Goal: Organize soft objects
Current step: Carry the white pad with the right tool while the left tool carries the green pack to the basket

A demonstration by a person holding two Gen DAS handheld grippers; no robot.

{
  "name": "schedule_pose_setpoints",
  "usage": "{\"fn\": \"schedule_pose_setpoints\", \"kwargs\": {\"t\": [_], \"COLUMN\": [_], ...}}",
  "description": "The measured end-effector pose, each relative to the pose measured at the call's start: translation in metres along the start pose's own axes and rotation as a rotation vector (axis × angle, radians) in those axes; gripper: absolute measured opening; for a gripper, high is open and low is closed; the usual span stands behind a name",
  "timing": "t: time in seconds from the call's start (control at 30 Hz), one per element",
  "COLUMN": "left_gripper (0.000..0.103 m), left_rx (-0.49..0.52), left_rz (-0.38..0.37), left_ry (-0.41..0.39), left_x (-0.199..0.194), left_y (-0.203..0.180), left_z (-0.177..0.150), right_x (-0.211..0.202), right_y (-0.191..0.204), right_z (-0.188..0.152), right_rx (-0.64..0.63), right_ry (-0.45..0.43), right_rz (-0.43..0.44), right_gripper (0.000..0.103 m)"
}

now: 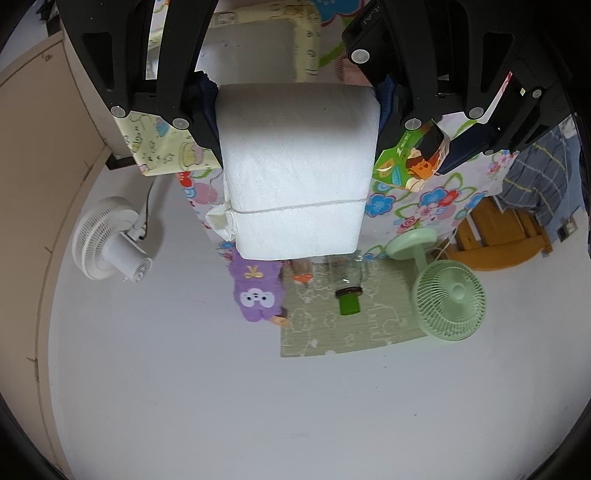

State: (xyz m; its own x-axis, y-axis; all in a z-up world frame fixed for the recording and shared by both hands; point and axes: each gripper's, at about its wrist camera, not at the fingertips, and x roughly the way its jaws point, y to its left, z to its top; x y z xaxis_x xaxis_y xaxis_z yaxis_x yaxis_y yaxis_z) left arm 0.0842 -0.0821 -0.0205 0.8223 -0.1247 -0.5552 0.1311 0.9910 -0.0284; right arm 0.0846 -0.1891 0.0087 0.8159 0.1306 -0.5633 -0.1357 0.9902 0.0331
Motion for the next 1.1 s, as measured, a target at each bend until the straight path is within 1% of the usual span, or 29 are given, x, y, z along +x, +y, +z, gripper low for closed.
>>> {"fn": "schedule_pose_setpoints", "kwargs": {"t": [0.3, 0.63, 0.93, 1.1], "left_gripper": [0.068, 0.068, 0.068, 0.070], "left_rx": [0.043, 0.087, 0.123, 0.149], "left_rz": [-0.054, -0.118, -0.141, -0.146], "left_ry": [0.018, 0.062, 0.122, 0.154], "left_x": [0.014, 0.035, 0.060, 0.072], "left_y": [-0.028, -0.059, -0.079, -0.083], "left_z": [0.002, -0.003, -0.011, -0.013], "right_x": [0.003, 0.012, 0.027, 0.037], "right_y": [-0.029, -0.063, -0.087, -0.094], "right_z": [-0.004, -0.015, -0.028, -0.033], "right_rx": [0.036, 0.088, 0.136, 0.153], "right_ry": [0.008, 0.041, 0.097, 0.123], "right_rz": [-0.041, -0.092, -0.122, -0.130], "right_gripper": [0.068, 0.068, 0.068, 0.068]}}
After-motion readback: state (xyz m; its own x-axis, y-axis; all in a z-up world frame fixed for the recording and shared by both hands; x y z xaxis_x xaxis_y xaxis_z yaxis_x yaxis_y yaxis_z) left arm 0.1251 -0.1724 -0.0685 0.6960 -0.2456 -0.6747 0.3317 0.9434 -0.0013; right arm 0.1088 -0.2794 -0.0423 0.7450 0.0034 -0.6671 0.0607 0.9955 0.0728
